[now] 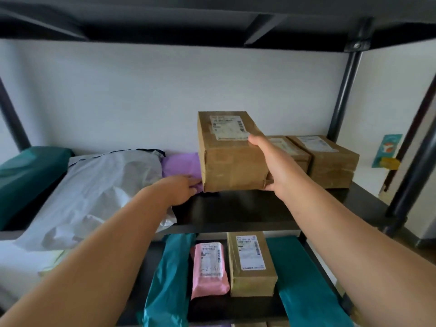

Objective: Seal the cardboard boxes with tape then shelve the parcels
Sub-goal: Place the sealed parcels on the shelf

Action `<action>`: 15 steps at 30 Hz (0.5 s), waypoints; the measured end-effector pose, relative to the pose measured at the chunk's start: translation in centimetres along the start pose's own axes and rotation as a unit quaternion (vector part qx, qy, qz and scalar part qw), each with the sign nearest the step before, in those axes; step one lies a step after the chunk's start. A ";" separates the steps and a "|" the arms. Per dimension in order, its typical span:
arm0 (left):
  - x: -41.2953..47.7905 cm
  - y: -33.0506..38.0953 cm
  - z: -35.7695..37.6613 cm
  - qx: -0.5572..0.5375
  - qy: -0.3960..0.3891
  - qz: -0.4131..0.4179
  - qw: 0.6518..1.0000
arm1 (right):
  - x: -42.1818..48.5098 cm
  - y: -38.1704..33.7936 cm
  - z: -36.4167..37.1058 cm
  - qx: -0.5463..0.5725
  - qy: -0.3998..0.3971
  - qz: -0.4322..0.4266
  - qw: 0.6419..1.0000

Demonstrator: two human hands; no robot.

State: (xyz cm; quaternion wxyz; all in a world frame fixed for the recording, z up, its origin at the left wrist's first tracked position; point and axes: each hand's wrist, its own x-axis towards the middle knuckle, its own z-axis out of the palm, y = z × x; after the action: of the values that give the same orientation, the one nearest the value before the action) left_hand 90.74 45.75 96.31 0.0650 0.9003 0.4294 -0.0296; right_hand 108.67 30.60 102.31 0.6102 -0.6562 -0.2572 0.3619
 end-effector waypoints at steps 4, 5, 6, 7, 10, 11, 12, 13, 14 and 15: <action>-1.1 -2.6 -1.1 -0.018 -0.003 -0.008 1.000 | 0.1 0.4 2.6 -0.023 0.002 0.005 1.000; -1.5 -3.0 -1.3 -0.026 -0.002 -0.010 1.000 | 0.2 0.5 3.0 -0.030 0.008 0.007 0.999; -1.7 -3.6 -1.6 -0.031 -0.001 -0.014 0.999 | 0.4 0.5 3.6 -0.033 0.011 0.008 0.999; -1.8 -3.8 -1.8 -0.036 0.000 -0.017 0.999 | 0.5 0.6 3.9 -0.036 0.015 0.012 0.999; -1.8 -4.3 -2.4 -0.037 0.027 -0.014 0.999 | 1.1 1.0 5.4 -0.044 0.034 0.028 0.998; -1.8 -4.1 -2.6 -0.052 0.047 -0.014 0.997 | 1.3 1.2 5.7 -0.046 0.042 0.030 0.998; -1.7 -3.7 -2.7 -0.089 0.068 -0.013 0.994 | 1.3 1.2 5.9 -0.046 0.050 0.029 0.997; -1.7 -3.4 -2.8 -0.137 0.083 -0.003 0.987 | 1.4 1.2 6.3 -0.042 0.058 0.026 0.997; -1.7 -3.0 -2.8 -0.186 0.089 0.014 0.978 | 1.5 1.2 6.4 -0.039 0.060 0.022 0.997; -1.7 -2.4 -2.8 -0.228 0.084 0.031 0.970 | 1.6 1.2 6.5 -0.037 0.059 0.016 0.997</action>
State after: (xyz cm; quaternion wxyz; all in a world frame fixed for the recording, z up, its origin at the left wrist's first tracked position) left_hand 87.78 46.39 99.05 0.2326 0.8741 0.4003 0.1470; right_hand 104.41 35.68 100.93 0.5938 -0.7026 -0.2234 0.3221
